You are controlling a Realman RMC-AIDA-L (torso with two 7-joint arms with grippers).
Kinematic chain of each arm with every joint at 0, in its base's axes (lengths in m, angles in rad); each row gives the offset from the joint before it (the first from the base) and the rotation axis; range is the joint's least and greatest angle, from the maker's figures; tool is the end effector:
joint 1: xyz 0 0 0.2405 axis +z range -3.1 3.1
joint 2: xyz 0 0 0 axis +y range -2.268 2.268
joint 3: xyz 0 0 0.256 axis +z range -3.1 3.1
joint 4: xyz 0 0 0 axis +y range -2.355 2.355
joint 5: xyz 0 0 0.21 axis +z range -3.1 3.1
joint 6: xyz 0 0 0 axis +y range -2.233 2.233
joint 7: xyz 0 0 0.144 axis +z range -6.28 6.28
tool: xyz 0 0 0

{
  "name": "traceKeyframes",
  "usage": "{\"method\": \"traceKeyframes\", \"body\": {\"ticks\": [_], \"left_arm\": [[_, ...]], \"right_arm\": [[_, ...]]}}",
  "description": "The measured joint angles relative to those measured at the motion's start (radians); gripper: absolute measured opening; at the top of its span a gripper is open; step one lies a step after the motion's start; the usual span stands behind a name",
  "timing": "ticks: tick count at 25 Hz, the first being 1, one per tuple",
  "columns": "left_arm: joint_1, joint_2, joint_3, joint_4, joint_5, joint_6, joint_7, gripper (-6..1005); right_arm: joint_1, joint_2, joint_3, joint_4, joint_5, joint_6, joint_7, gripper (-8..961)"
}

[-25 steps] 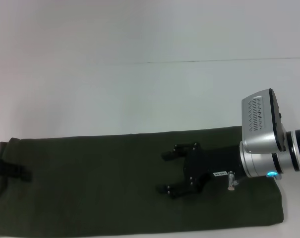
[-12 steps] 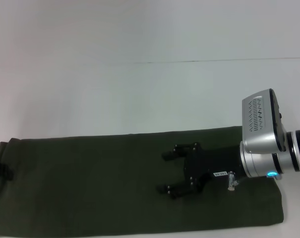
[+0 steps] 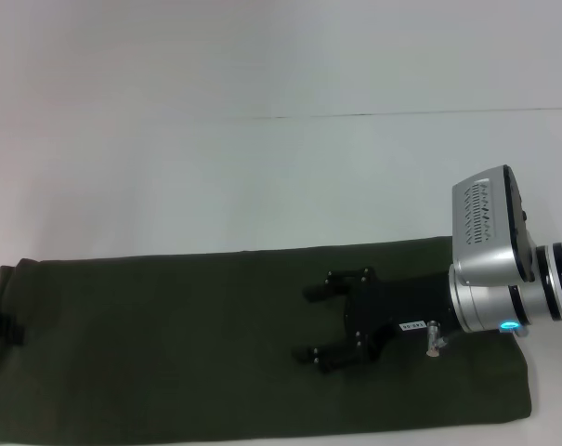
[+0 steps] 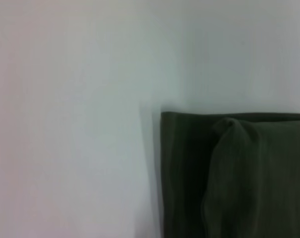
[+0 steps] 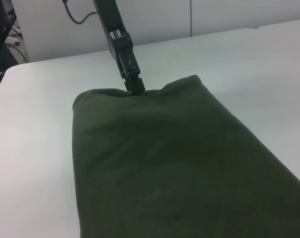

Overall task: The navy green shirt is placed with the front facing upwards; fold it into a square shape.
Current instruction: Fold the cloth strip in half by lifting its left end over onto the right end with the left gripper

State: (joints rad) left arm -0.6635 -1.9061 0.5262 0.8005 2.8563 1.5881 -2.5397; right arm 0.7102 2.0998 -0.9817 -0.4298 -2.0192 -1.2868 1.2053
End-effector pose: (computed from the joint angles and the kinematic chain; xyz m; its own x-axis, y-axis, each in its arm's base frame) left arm -0.3404 0.3442 0.0999 0.0726 0.9857 0.1518 0.9243 -0.0093 -0.3816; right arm 0.2317 0.3452 -0.0817 0.9507 -0.1842 -0.2493 -0.2162 -0.9704 -0.1074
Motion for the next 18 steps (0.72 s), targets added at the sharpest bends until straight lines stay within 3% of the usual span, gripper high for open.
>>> {"method": "traceKeyframes", "body": {"ticks": [18], "left_arm": [[0.003,-0.005,0.002,-0.024,0.000,-0.015,-0.001,890]], "right_arm": [[0.003,0.000,-0.002,0.002,-0.003,0.007,0.000,915]]}}
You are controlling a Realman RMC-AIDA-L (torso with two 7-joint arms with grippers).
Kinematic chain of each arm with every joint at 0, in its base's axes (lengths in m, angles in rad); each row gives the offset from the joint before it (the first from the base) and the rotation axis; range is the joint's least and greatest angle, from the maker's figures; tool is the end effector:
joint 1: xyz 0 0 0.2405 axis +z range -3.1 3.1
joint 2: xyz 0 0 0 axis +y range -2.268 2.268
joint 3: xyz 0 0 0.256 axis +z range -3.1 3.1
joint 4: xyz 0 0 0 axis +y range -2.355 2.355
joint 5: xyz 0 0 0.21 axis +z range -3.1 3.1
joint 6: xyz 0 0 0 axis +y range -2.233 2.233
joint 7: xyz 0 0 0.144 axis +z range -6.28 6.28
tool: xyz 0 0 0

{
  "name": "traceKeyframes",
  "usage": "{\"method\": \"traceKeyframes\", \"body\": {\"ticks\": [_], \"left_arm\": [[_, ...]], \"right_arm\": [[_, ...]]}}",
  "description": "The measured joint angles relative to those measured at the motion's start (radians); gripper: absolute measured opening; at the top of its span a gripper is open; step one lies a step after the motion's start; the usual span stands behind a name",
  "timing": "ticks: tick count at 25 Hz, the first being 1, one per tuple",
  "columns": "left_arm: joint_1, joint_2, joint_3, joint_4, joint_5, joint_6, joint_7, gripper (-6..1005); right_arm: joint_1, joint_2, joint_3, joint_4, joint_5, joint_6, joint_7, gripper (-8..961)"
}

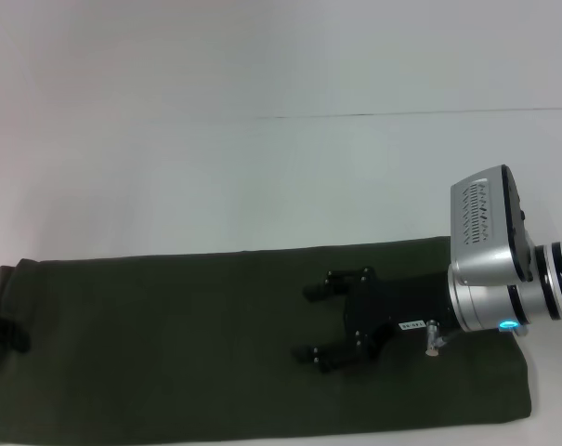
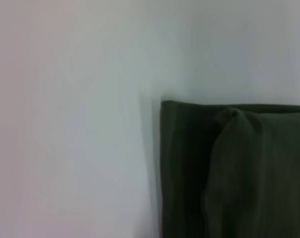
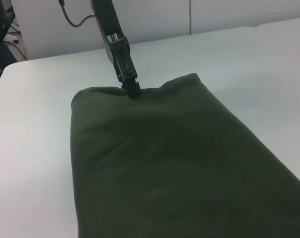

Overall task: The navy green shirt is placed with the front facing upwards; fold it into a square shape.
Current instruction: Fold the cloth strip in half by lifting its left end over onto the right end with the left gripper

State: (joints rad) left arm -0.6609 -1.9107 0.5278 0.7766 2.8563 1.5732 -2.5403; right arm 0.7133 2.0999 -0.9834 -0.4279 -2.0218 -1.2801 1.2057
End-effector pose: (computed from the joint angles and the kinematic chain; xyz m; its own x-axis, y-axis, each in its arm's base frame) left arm -0.3431 0.3420 0.0932 0.0609 0.9876 0.1448 0.9275 -0.0024 -0.3738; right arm 0.2317 0.3460 -0.0822 0.9525 -0.1828 -0.2437 -0.2145 -0.9705 -0.1104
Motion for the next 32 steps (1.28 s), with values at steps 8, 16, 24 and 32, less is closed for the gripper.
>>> {"method": "traceKeyframes", "body": {"ticks": [8,16,24,32], "left_arm": [[-0.008,0.002,0.000,-0.013,-0.001,0.000,0.000,890],[-0.012,0.004,-0.005,-0.028,-0.001,0.001,0.000,891],[-0.012,0.006,-0.011,-0.028,-0.005,0.002,0.000,887],[-0.013,0.005,-0.011,-0.030,-0.003,0.002,-0.002,878]], "right_arm": [[0.000,0.000,0.000,0.002,0.000,0.001,0.000,916],[-0.001,0.000,0.000,0.003,0.000,0.001,0.000,916],[-0.002,0.000,0.000,0.003,0.000,0.001,0.000,915],[-0.002,0.000,0.000,0.003,-0.001,0.001,0.000,915]]}}
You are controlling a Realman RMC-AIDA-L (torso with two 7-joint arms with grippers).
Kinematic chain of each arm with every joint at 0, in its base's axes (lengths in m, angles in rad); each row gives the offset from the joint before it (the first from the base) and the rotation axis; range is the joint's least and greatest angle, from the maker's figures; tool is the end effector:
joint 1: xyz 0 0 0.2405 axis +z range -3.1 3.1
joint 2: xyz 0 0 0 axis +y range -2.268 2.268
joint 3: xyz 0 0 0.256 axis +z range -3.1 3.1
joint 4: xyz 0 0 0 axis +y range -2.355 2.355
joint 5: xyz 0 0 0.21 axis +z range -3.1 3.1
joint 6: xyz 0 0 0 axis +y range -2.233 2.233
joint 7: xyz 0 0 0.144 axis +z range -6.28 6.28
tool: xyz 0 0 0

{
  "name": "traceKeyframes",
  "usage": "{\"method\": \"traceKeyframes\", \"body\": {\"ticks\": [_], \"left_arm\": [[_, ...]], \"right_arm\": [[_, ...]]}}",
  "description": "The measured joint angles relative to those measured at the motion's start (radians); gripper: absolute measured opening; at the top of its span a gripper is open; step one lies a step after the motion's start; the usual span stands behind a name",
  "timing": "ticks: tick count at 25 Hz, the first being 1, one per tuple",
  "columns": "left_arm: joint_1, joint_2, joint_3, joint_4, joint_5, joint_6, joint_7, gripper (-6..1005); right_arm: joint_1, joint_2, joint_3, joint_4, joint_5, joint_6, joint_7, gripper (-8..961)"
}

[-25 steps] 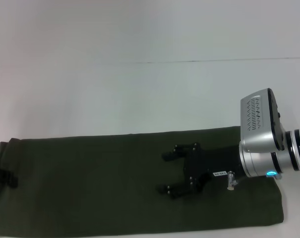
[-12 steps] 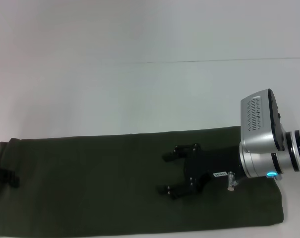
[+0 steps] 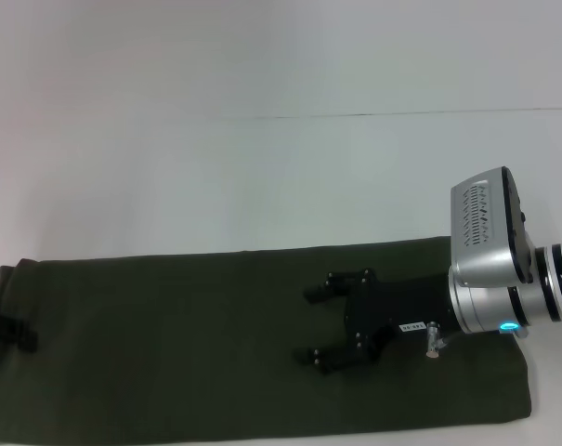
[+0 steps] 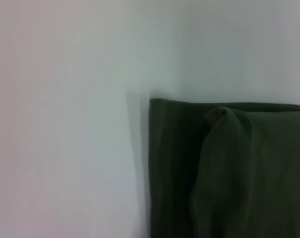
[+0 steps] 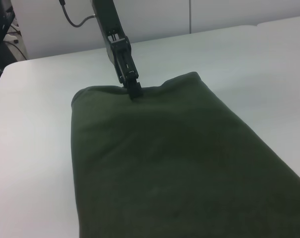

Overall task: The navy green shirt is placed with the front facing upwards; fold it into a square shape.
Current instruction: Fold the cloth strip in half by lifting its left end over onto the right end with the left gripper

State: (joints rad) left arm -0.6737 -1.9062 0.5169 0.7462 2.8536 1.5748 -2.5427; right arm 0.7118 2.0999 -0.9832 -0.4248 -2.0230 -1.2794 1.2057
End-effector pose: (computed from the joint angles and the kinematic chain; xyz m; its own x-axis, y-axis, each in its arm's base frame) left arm -0.3407 0.3433 0.0892 0.0508 0.9892 0.1377 0.9362 0.0008 -0.3516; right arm 0.2327 0.3451 -0.0827 0.9520 -0.1868 -0.2426 -0.2180 -0.9699 -0.1087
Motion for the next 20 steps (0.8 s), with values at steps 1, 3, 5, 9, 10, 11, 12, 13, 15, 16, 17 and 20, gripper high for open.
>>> {"method": "traceKeyframes", "body": {"ticks": [1,3,5,9,10,11,12,13,15,16,17,20], "left_arm": [[0.000,0.000,0.000,-0.001,0.000,-0.001,-0.002,876],[0.000,0.001,0.000,-0.010,-0.003,-0.002,-0.005,872],[0.000,0.002,-0.001,-0.019,-0.006,-0.003,-0.005,869],[-0.002,0.002,-0.004,-0.026,-0.007,-0.002,-0.010,861],[-0.003,0.002,-0.007,-0.027,-0.008,-0.001,-0.011,859],[-0.004,0.002,-0.011,-0.029,-0.010,0.001,-0.012,858],[-0.005,0.003,-0.015,-0.032,-0.013,0.003,-0.013,856],[-0.006,0.004,-0.019,-0.037,-0.016,0.004,-0.014,854],[-0.007,0.006,-0.020,-0.048,-0.020,0.003,-0.015,850],[-0.007,0.006,-0.020,-0.052,-0.020,0.002,-0.016,848],[-0.007,0.007,-0.020,-0.055,-0.020,0.001,-0.017,846],[-0.007,0.007,-0.023,-0.063,-0.020,-0.002,-0.020,841]], "right_arm": [[0.000,0.000,0.000,0.000,0.000,0.000,0.000,916],[0.000,0.000,0.000,0.000,0.000,0.000,0.000,916],[0.000,0.000,0.000,0.000,0.000,0.000,0.000,916],[-0.001,0.000,0.000,0.000,0.000,0.000,0.000,916],[-0.001,0.000,0.000,0.000,0.000,0.000,0.000,916],[-0.001,0.000,0.000,0.000,0.000,0.000,0.000,916],[-0.002,0.000,0.000,0.000,0.000,0.000,0.000,916],[-0.002,0.000,0.000,0.000,0.000,0.000,0.000,916],[-0.003,0.000,-0.001,0.000,0.000,0.000,0.000,916],[-0.004,0.000,-0.001,0.000,0.000,0.000,0.000,916],[-0.004,0.000,-0.001,0.000,0.000,-0.001,0.000,916],[-0.005,0.000,-0.002,0.000,0.001,-0.003,0.000,916]]}}
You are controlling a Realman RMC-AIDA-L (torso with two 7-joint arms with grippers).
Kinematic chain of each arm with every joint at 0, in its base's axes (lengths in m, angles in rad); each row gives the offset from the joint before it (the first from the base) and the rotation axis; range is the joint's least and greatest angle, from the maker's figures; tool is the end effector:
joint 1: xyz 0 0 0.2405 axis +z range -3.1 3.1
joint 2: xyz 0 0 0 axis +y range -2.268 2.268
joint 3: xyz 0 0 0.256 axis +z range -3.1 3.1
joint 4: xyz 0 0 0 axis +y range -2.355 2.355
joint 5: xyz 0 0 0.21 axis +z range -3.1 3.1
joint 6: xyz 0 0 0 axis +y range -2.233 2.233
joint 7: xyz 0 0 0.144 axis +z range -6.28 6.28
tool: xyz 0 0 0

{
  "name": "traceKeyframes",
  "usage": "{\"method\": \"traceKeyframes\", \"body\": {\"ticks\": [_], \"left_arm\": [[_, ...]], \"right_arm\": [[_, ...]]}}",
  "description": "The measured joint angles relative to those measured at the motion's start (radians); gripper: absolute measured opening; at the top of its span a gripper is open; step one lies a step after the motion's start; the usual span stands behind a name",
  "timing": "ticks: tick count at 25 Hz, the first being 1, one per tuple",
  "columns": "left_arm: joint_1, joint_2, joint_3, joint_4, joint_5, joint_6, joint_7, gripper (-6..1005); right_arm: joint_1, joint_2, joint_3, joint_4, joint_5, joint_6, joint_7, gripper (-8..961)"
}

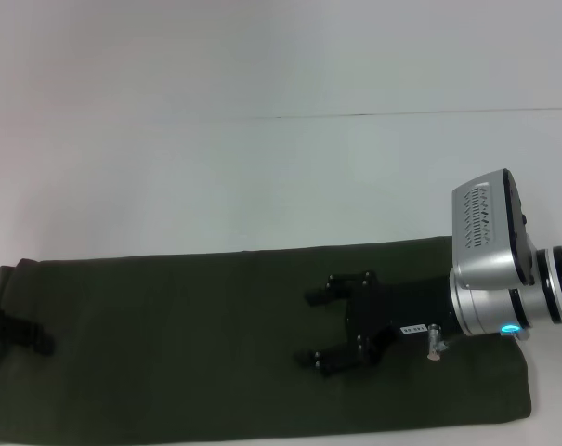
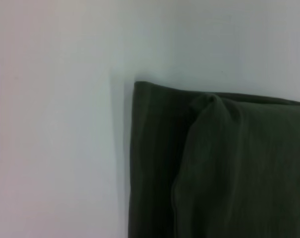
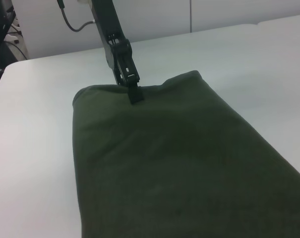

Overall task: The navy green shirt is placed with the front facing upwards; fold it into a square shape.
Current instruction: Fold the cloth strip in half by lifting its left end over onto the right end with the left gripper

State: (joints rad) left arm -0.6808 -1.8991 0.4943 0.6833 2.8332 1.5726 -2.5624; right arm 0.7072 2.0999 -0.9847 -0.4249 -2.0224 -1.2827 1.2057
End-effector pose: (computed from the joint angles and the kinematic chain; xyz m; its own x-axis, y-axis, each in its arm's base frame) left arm -0.3402 0.3410 0.0796 0.0016 0.9906 0.1366 0.9555 0.0388 -0.2924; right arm 0.2340 0.3436 -0.0828 0.9511 -0.1905 -0.2432 -0.2211 -0.9696 -0.1052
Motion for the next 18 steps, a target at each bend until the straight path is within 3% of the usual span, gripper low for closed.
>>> {"method": "traceKeyframes", "body": {"ticks": [18], "left_arm": [[-0.025,-0.003,-0.032,-0.076,-0.041,0.003,-0.004,808]], "right_arm": [[-0.002,0.000,0.000,0.000,0.000,-0.004,0.000,916]]}}
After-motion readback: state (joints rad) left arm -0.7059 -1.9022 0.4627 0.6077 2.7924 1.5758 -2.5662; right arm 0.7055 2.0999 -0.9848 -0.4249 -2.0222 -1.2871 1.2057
